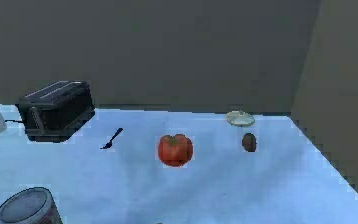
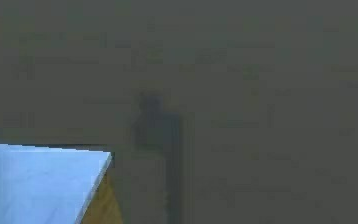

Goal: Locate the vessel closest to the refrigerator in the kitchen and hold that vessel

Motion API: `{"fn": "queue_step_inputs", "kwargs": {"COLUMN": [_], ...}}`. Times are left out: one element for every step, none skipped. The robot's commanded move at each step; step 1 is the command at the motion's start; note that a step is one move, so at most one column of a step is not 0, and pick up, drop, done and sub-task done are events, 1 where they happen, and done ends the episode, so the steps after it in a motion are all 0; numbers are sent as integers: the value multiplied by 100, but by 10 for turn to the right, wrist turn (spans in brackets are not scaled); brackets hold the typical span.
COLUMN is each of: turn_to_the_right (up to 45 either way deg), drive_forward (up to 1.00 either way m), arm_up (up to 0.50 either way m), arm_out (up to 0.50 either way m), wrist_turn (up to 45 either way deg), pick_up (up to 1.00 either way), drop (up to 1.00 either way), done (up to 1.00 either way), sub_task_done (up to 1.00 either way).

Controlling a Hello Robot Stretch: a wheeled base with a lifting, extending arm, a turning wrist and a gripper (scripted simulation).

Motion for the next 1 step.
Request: {"fn": "queue_step_inputs", "kwargs": {"turn_to_the_right": [-450], "drive_forward": [0], "arm_up": [0], "arm_out": [0], "wrist_turn": [0], "pick_up": [0], "drop": [0], "done": [0], "sub_task_done": [0]}}
